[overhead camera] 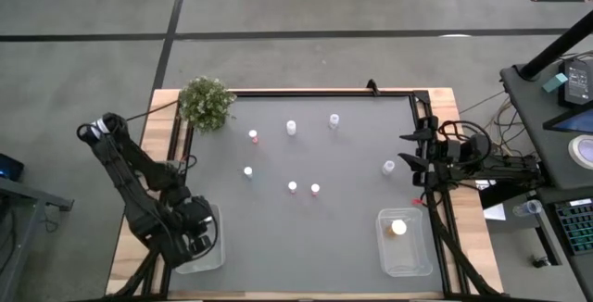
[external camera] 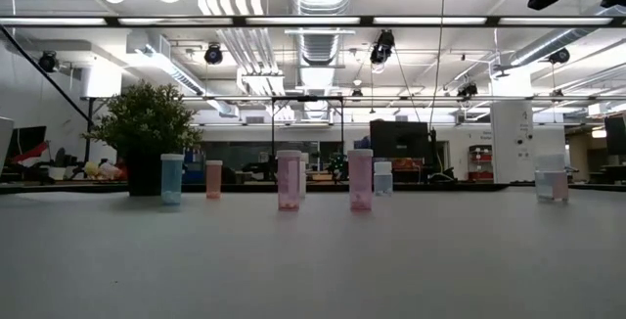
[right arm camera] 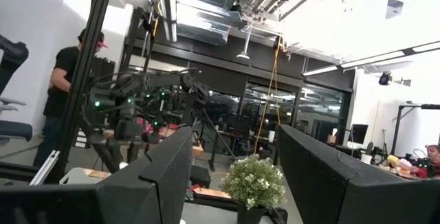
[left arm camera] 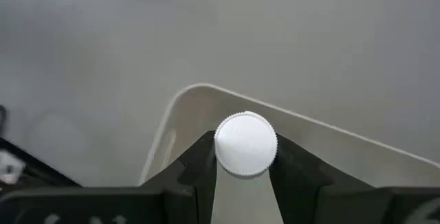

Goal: Pick and place medicine bottles into bin by pill shape (circle, oval)
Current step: Put the right blue tablet bottle into the gray bin

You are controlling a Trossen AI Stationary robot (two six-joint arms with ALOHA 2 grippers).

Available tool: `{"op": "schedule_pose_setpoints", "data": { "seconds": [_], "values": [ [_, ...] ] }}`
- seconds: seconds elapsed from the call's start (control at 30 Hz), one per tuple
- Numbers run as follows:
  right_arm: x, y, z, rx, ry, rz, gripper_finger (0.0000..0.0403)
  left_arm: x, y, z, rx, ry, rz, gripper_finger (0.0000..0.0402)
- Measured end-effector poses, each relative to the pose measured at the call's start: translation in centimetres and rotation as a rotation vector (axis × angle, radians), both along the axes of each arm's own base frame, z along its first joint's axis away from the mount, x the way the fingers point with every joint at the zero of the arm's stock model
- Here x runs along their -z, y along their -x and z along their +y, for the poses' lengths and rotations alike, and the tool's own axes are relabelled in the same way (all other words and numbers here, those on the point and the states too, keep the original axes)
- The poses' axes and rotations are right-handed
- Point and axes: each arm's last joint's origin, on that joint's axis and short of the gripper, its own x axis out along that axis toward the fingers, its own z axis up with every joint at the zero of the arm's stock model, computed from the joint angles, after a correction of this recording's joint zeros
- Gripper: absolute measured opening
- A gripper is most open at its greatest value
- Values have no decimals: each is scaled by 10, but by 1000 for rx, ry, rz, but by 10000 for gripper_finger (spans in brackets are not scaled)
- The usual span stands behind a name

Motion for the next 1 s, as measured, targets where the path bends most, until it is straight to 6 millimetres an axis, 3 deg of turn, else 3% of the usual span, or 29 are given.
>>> {"op": "schedule_pose_setpoints", "data": {
  "seconds": [0.3, 0.73, 1.0],
  "values": [
    [0, 0, 0, -3, -6, -1, 201, 38, 5, -2, 26, -5, -19, 97],
    [0, 0, 0, -11, -26, -2, 201, 59, 19, 3, 34, -78, -51, 97],
    [0, 0, 0, -13, -32, -1, 201, 60, 20, 3, 41, -83, -65, 97]
  ]
}}
